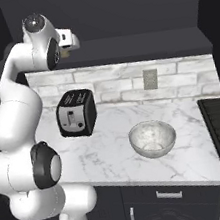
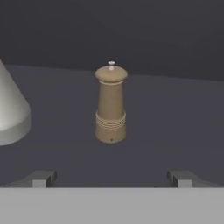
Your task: Retrieve the bottle and the shaker from the cabinet and place them next to the mixing bowl on the counter. Then add garlic from the fridge to the mixing bowl.
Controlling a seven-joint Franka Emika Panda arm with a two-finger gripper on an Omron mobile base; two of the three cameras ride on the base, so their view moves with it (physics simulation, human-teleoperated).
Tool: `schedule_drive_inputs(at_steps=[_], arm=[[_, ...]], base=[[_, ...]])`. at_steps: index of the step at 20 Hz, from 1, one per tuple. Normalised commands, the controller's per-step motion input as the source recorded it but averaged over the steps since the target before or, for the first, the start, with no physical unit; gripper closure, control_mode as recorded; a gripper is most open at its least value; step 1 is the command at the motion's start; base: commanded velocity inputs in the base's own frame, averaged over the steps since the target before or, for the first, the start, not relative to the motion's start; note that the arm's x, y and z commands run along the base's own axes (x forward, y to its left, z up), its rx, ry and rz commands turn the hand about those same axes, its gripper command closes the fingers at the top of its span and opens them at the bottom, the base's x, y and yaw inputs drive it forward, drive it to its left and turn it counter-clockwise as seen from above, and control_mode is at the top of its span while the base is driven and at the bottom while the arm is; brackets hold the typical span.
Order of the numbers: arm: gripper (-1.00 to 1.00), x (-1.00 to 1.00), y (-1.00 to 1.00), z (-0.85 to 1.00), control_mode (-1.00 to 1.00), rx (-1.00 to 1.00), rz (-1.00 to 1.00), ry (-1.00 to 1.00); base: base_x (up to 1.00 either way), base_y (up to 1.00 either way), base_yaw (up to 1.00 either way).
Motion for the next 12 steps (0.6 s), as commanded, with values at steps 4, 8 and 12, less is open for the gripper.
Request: schedule_drive_inputs(at_steps=[4, 8, 12], arm=[[-1.0, 0.21, 0.0, 0.0, -1.0, 0.0, 0.03, -0.02], [-1.0, 0.2, 0.0, 0.0, -1.0, 0.0, 0.06, -0.1], [-1.0, 0.28, 0.0, 0.0, -1.0, 0.0, 0.06, -0.07]], base=[[0.0, 0.0, 0.0], [0.0, 0.0, 0.0], [0.0, 0.0, 0.0]])
